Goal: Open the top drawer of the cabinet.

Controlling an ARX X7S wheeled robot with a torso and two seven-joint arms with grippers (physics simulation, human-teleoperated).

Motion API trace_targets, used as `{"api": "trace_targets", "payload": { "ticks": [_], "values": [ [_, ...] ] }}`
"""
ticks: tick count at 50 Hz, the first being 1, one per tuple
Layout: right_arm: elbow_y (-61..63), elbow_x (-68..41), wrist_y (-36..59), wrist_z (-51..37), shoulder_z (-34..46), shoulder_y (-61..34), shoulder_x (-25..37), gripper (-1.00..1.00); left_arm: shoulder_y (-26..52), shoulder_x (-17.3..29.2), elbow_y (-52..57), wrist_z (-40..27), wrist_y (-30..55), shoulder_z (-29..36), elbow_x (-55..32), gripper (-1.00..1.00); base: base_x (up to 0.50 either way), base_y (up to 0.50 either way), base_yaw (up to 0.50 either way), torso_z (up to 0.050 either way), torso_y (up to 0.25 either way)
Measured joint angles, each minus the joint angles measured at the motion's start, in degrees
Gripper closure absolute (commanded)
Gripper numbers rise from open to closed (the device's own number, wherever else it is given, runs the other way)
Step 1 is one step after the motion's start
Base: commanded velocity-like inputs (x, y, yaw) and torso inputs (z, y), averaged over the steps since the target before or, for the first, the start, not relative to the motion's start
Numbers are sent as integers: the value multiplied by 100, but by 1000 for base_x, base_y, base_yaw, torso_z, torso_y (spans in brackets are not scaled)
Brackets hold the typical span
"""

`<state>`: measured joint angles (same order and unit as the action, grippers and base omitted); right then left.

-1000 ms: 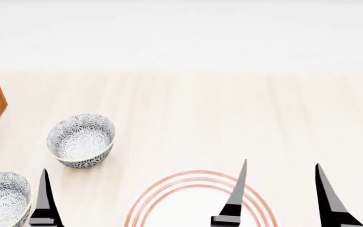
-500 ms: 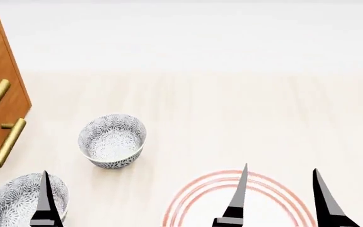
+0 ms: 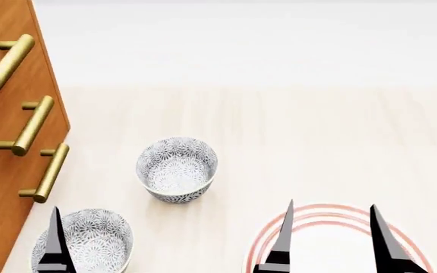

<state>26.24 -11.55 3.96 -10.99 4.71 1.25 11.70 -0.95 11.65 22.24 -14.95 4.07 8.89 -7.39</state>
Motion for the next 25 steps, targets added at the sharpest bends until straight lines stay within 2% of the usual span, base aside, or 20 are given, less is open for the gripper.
{"api": "trace_targets", "payload": {
  "ticks": [7,14,25],
  "values": [
    [-77,-50,32,-18,6,-8,35,-100,34,153,360,37,364,46,-37,-100,0,0,0,0,0],
    [-168,-117,61,-31,-4,9,71,-100,240,446,964,125,1089,265,208,-100,0,0,0,0,0],
    [-282,-260,63,-18,-45,73,137,-100,1316,870,2113,285,3037,583,743,-100,0,0,0,0,0]
  ]
}}
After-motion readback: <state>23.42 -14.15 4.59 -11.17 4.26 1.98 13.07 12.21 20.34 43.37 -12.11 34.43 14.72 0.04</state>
